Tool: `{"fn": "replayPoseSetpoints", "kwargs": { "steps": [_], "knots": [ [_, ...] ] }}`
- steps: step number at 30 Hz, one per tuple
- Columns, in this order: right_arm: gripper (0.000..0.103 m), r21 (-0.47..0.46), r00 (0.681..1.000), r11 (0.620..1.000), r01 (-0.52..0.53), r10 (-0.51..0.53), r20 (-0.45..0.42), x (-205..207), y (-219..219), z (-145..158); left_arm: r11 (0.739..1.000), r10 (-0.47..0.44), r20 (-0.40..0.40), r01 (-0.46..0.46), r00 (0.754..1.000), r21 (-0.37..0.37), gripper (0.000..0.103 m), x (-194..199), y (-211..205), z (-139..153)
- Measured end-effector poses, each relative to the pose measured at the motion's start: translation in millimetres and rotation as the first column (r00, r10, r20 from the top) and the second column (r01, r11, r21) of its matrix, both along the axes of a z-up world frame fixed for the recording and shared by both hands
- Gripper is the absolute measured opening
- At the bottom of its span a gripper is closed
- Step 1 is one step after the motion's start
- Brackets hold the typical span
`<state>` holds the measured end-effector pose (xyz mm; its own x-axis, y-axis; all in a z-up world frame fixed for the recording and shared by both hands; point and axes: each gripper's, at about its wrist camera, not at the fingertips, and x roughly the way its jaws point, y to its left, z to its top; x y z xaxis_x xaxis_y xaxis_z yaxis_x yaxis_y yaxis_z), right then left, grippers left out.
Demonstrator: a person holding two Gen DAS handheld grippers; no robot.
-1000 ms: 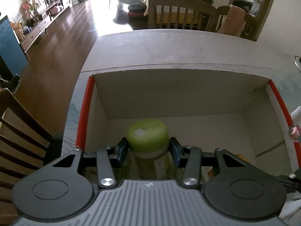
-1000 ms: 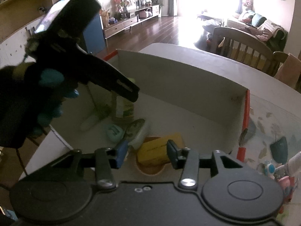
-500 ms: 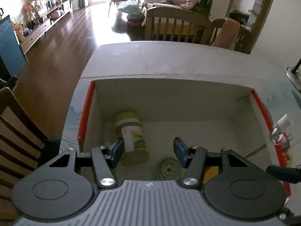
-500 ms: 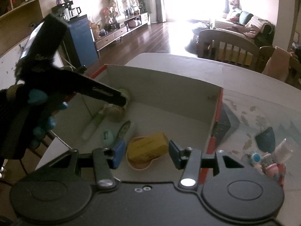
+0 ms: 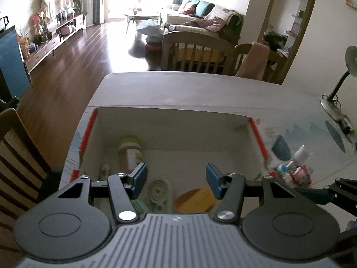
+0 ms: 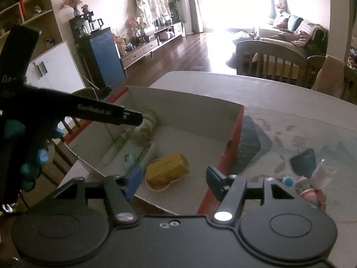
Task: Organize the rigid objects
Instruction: 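Open the left tool releasing the jar while the right tool drops the dispenser, then withdraw both tools from the box back toward the item cluster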
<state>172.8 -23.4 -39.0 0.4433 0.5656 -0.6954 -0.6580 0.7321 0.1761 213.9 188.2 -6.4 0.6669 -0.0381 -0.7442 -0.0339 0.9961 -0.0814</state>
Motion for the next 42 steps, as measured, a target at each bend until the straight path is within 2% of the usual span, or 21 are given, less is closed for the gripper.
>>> {"fn": "replayPoseSetpoints", "kwargs": {
  "steps": [4, 16, 18, 19, 24, 27, 31, 33, 35, 42],
  "knots": [
    [0.066, 0.018, 1.000, 1.000, -0.013, 0.013, 0.007, -1, -19, 6, 1.000, -0.004, 0.004, 0.004, 1.000, -0.024, 0.057, -9, -20, 4],
    [0.086, 0.052, 0.999, 0.998, 0.025, -0.027, 0.026, 2, -93, 11, 0.998, -0.048, 0.019, 0.049, 0.999, -0.040, 0.057, -27, -90, 1],
    [0.088, 0.045, 0.999, 0.998, 0.032, -0.033, 0.029, 2, -106, 8, 0.998, -0.053, 0.020, 0.054, 0.998, -0.043, 0.063, -28, -100, -2],
    [0.089, 0.040, 0.999, 0.999, 0.034, -0.035, 0.030, 2, -113, 5, 0.997, -0.056, 0.022, 0.057, 0.998, -0.045, 0.068, -28, -105, -2],
    [0.089, 0.009, 0.998, 0.998, 0.061, -0.061, 0.016, 7, -141, -8, 0.996, -0.069, 0.018, 0.070, 0.997, -0.047, 0.069, -28, -131, -10],
    [0.089, -0.001, 0.997, 0.997, 0.077, -0.077, 0.003, 10, -156, -15, 0.996, -0.079, 0.012, 0.080, 0.997, -0.046, 0.075, -25, -146, -15],
    [0.089, -0.020, 0.997, 0.996, 0.083, -0.083, 0.000, 15, -173, -25, 0.994, -0.098, 0.004, 0.098, 0.995, -0.046, 0.075, -22, -165, -21],
    [0.089, -0.029, 0.997, 0.996, 0.082, -0.082, -0.001, 18, -179, -30, 0.993, -0.106, -0.002, 0.105, 0.994, -0.048, 0.077, -20, -174, -24],
    [0.089, -0.042, 0.997, 0.996, 0.082, -0.082, -0.009, 22, -182, -37, 0.992, -0.114, -0.009, 0.113, 0.993, -0.053, 0.084, -18, -183, -28],
    [0.089, -0.078, 0.997, 0.995, 0.070, -0.071, -0.019, 33, -189, -62, 0.994, -0.095, -0.061, 0.091, 0.994, -0.062, 0.087, -3, -205, -51]
  ]
}}
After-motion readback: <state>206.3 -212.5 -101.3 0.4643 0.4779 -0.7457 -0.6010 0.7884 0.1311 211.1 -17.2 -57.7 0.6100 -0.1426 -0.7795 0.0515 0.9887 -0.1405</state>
